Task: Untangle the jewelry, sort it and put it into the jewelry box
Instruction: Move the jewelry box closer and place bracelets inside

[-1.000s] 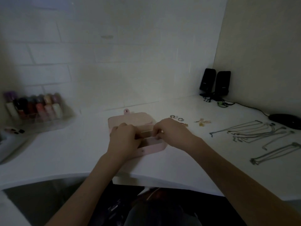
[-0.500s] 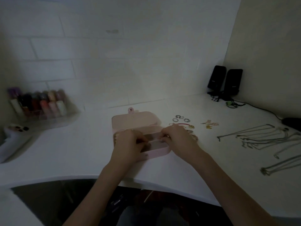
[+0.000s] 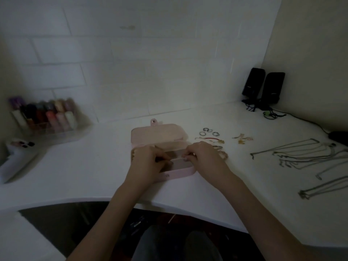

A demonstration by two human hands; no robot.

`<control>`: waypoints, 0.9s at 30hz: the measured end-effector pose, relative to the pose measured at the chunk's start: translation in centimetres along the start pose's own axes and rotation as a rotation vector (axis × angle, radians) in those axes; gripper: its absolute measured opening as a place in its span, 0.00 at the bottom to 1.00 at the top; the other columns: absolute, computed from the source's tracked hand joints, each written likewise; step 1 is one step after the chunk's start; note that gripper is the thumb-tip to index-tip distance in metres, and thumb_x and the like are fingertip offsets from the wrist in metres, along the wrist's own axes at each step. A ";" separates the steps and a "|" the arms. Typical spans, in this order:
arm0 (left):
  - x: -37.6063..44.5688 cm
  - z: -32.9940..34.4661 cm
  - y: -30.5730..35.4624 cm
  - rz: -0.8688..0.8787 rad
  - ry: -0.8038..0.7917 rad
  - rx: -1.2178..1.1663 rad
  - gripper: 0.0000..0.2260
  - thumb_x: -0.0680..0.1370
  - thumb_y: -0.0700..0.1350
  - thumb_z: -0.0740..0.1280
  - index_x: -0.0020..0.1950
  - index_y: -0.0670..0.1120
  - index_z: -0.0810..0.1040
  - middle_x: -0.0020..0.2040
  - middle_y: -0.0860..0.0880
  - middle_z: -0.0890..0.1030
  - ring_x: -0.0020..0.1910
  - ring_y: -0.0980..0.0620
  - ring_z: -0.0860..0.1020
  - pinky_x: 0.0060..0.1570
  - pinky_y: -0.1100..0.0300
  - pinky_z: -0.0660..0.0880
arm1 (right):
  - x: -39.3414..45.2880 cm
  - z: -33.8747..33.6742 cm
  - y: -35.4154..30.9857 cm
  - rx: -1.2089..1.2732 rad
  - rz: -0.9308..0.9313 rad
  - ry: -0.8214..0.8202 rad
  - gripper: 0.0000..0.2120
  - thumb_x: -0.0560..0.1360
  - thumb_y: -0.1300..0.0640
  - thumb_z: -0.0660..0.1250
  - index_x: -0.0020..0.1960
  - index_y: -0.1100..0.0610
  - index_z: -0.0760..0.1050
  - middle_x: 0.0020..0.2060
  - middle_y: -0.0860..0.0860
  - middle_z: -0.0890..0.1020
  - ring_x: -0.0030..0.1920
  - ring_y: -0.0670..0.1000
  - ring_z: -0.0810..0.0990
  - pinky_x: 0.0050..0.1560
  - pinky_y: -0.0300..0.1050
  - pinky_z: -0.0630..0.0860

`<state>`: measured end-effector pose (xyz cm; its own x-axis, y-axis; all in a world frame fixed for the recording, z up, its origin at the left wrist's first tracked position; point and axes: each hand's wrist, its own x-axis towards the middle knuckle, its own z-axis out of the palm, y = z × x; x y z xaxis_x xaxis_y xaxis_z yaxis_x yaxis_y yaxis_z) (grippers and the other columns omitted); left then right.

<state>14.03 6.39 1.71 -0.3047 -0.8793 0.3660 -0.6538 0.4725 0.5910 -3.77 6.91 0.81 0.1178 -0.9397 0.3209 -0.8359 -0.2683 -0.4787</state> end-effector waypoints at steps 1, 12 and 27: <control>0.0 0.0 0.0 0.003 0.004 -0.006 0.06 0.70 0.39 0.74 0.45 0.46 0.86 0.40 0.54 0.82 0.34 0.68 0.71 0.39 0.80 0.65 | -0.1 0.1 0.1 0.011 -0.017 0.021 0.06 0.72 0.64 0.66 0.44 0.60 0.82 0.41 0.53 0.82 0.40 0.45 0.71 0.37 0.35 0.63; 0.2 0.1 -0.7 0.030 0.010 -0.051 0.08 0.68 0.38 0.76 0.45 0.45 0.85 0.42 0.49 0.85 0.40 0.74 0.73 0.40 0.83 0.64 | -0.8 0.3 0.4 0.184 -0.023 0.147 0.05 0.73 0.62 0.69 0.46 0.57 0.84 0.38 0.48 0.84 0.34 0.38 0.73 0.40 0.26 0.65; 0.4 -1.0 0.3 -0.062 -0.012 -0.127 0.07 0.72 0.44 0.73 0.42 0.58 0.83 0.27 0.67 0.77 0.32 0.76 0.73 0.35 0.79 0.66 | -1.5 -0.4 0.8 0.338 0.071 0.186 0.06 0.73 0.64 0.69 0.47 0.58 0.84 0.37 0.45 0.81 0.39 0.39 0.77 0.41 0.27 0.69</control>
<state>14.38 6.28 2.75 -0.2754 -0.9072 0.3180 -0.5791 0.4206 0.6984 -4.83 8.17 0.23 -0.0590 -0.9121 0.4056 -0.6114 -0.2882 -0.7369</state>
